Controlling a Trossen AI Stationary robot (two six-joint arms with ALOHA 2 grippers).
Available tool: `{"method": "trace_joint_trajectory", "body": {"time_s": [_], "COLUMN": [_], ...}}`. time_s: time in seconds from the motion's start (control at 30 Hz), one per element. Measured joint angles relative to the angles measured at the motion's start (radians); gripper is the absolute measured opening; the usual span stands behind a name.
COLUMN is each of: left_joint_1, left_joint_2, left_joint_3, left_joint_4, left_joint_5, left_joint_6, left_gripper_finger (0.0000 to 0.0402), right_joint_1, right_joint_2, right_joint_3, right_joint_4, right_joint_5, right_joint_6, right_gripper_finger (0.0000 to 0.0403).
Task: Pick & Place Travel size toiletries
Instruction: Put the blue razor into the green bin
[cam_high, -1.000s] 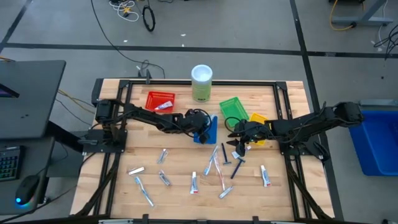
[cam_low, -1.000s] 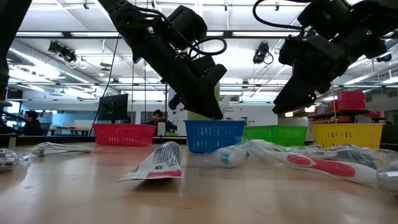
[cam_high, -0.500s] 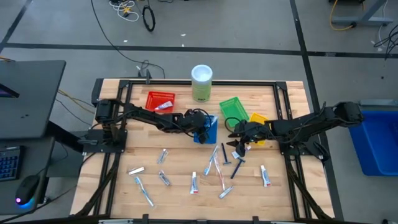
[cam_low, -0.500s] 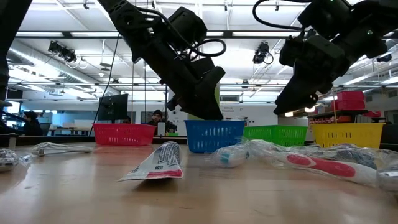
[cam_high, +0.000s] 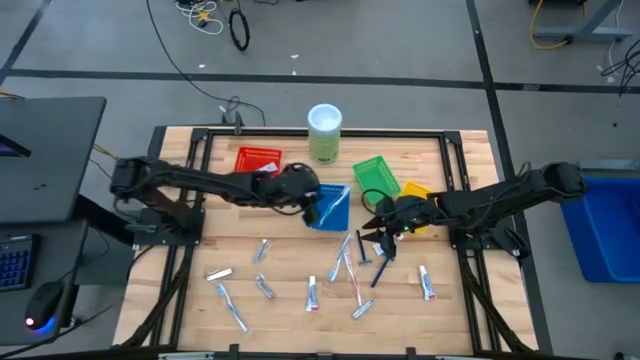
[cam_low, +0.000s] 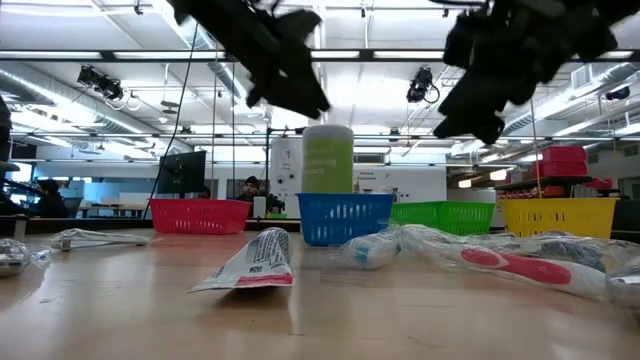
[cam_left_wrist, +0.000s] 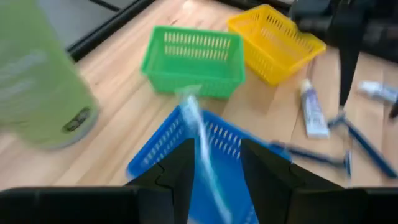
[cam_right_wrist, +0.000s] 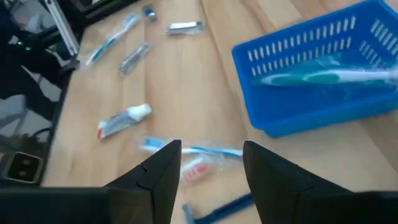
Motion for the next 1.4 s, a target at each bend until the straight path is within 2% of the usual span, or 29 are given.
{"method": "trace_joint_trajectory", "body": {"time_s": [0.1, 0.2, 0.33, 0.57, 0.8, 1.17, 1.4], "left_joint_1": [-0.019, -0.024, -0.018, -0.019, -0.016, -0.016, -0.016], "left_joint_2": [-0.068, -0.140, -0.256, -0.407, -0.473, -0.475, -0.475], "left_joint_3": [-0.018, -0.069, -0.157, -0.314, -0.414, -0.449, -0.449], "left_joint_4": [-0.053, -0.066, -0.056, 0.040, 0.097, 0.116, 0.124], "left_joint_5": [-0.057, -0.091, -0.093, -0.091, -0.049, -0.026, -0.025], "left_joint_6": [-0.005, -0.010, -0.010, -0.006, 0.034, 0.041, 0.053], "left_gripper_finger": [0.0139, 0.0139, 0.0139, 0.0139, 0.0139, 0.0139, 0.0139], "right_joint_1": [0.013, 0.044, 0.068, 0.071, 0.069, 0.069, 0.070], "right_joint_2": [0.003, 0.018, 0.071, 0.274, 0.443, 0.553, 0.589], "right_joint_3": [0.147, 0.273, 0.324, 0.324, 0.323, 0.324, 0.327], "right_joint_4": [-0.235, -0.460, -0.559, -0.560, -0.448, -0.376, -0.378], "right_joint_5": [-0.007, 0.092, 0.155, 0.200, 0.146, 0.136, 0.151], "right_joint_6": [0.023, 0.039, 0.123, 0.276, 0.339, 0.361, 0.354], "right_gripper_finger": [0.0179, 0.0180, 0.0185, 0.0184, 0.0180, 0.0189, 0.0168]}}
